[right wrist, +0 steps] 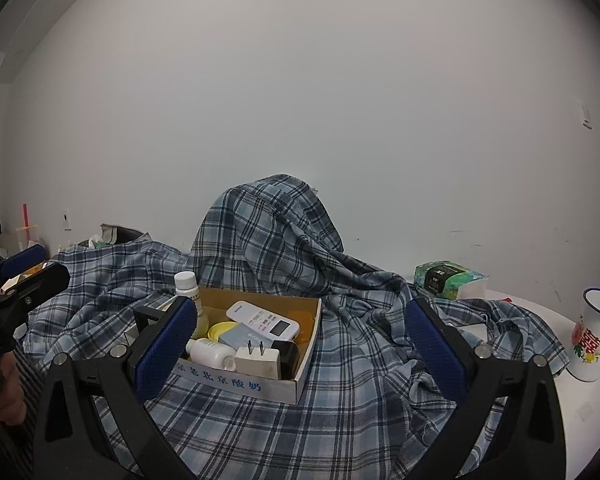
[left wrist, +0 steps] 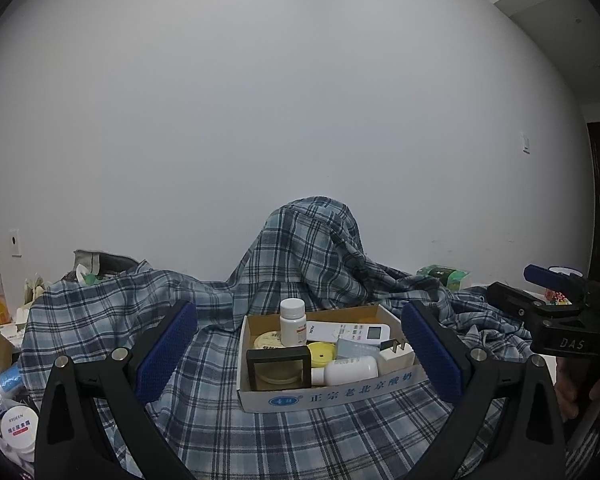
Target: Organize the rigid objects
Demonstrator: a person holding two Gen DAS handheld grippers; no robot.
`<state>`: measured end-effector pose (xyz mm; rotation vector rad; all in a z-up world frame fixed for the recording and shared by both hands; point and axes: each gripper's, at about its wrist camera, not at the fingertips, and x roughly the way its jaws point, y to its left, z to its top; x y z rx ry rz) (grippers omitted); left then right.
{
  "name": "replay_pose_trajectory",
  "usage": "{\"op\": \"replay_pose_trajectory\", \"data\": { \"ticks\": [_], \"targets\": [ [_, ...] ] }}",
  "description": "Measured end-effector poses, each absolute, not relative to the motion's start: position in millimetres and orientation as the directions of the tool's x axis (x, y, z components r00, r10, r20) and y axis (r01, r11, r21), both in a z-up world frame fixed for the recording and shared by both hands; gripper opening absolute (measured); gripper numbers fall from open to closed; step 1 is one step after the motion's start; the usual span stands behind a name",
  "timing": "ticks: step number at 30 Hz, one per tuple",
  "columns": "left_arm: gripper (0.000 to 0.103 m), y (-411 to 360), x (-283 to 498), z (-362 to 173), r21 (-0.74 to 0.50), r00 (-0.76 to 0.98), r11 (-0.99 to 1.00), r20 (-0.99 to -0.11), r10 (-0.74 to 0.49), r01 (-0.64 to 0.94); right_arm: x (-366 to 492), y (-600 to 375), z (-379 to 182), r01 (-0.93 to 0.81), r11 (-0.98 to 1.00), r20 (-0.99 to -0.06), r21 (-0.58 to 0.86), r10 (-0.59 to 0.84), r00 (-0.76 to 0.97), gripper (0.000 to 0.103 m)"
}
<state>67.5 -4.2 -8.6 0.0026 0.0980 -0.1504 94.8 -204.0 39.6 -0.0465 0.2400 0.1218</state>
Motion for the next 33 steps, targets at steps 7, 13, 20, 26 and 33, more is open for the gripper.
{"op": "replay_pose_trajectory", "data": {
  "ticks": [7, 13, 20, 26, 33],
  "targets": [
    [0.103, -4.5, 66.3, -9.0, -0.002, 0.985, 0.989, -0.094, -0.146, 0.146, 93.6, -207.7, 40.6, -0.122, 0.992, -0.232, -0.011, 0.116, 0.966, 0.103],
    [0.103, -6.0, 69.2, -9.1, 0.007, 0.983, 0.989, -0.111, -0.144, 0.146, 93.7, -206.5, 41.0, -0.126, 0.992, -0.235, -0.017, 0.119, 0.965, 0.103],
    [0.103, -5.6, 68.1, -8.9, 0.013, 0.986, 0.991, -0.104, -0.13, 0.132, 91.1, -206.3, 41.8, -0.128, 0.992, -0.22, -0.023, 0.12, 0.968, 0.103],
    [0.103, -5.4, 67.4, -8.7, 0.012, 0.986, 0.991, -0.102, -0.131, 0.133, 91.2, -205.4, 41.9, -0.13, 0.991, -0.218, -0.027, 0.121, 0.968, 0.103],
    [0.103, -5.1, 69.8, -9.5, -0.002, 0.983, 0.99, -0.118, -0.141, 0.142, 91.1, -205.0, 41.7, -0.131, 0.991, -0.217, -0.03, 0.122, 0.968, 0.103]
  ]
}}
